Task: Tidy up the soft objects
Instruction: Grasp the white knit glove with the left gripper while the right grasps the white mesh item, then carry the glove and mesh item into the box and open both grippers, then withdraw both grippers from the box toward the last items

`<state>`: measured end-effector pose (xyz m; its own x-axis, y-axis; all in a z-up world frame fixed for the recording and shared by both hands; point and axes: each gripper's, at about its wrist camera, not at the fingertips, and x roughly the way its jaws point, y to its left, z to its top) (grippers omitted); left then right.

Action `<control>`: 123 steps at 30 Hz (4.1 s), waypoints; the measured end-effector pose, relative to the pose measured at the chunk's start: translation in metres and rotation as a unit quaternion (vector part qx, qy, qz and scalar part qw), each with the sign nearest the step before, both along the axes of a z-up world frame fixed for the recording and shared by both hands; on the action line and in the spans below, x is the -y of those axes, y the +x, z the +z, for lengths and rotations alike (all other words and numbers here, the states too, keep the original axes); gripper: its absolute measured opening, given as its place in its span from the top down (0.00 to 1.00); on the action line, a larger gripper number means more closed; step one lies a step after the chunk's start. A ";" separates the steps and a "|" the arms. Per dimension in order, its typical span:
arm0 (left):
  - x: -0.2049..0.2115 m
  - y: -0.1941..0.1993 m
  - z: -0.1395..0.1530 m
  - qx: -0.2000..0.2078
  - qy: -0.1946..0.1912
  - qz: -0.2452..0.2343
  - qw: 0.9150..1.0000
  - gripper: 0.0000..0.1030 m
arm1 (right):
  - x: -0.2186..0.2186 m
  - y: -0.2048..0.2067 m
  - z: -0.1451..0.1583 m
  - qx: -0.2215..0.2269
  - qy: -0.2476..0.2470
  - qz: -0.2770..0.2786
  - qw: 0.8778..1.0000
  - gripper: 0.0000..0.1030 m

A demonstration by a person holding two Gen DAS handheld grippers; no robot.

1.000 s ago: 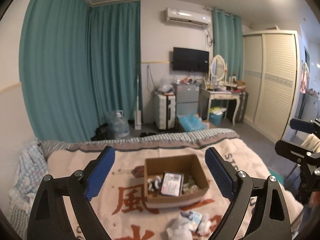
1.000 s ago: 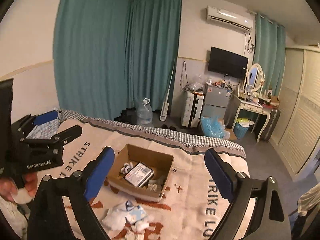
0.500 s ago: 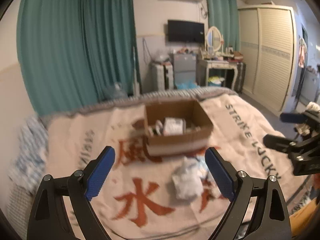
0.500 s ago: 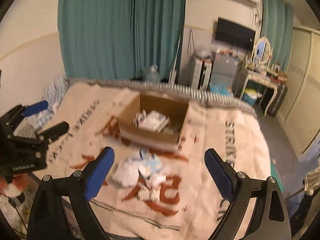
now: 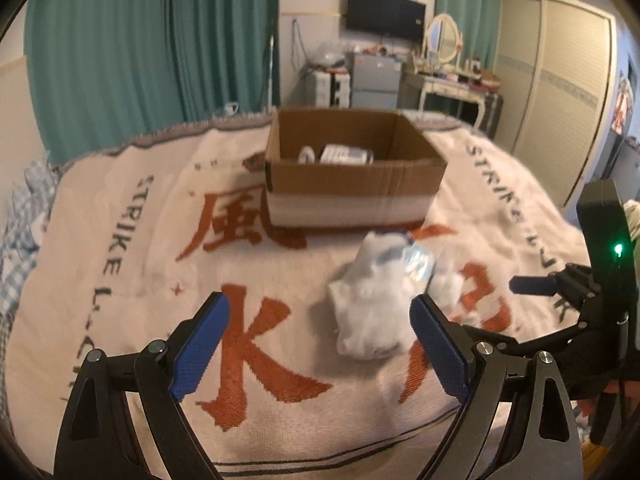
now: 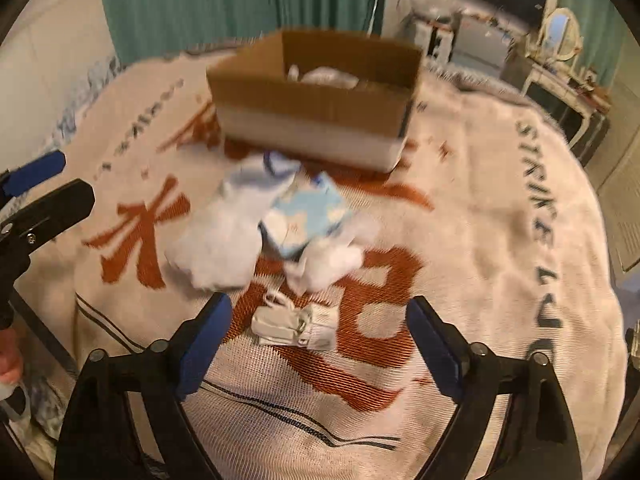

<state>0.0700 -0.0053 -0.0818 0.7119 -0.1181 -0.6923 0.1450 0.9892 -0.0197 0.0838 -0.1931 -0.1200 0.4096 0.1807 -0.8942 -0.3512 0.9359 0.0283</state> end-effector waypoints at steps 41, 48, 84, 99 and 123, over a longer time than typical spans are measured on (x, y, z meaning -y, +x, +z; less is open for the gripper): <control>0.033 0.004 -0.029 -0.052 -0.041 -0.118 0.991 0.50 | 0.011 0.005 0.034 0.020 0.041 0.002 0.999 0.77; 0.017 -0.028 0.027 -0.002 -0.036 -0.115 0.993 0.50 | 0.009 -0.012 0.100 0.084 0.064 -0.003 0.994 0.77; 0.030 0.219 0.035 0.033 -0.006 -0.085 0.996 0.50 | -0.002 0.256 0.085 0.113 0.106 -0.069 0.986 0.77; 0.035 0.209 0.045 0.037 0.023 -0.069 0.997 0.36 | 0.006 0.254 0.096 0.148 0.100 -0.085 0.980 0.37; -0.004 -0.022 0.263 0.209 0.002 -0.003 0.978 0.11 | 0.028 0.006 0.347 0.274 0.066 -0.056 0.958 0.11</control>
<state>0.0479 -0.0011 0.1811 0.9324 -0.1208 -0.3406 0.1447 0.9884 0.0456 0.0903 -0.2215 0.2270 0.8349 0.2045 -0.5109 -0.2442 0.9697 -0.0110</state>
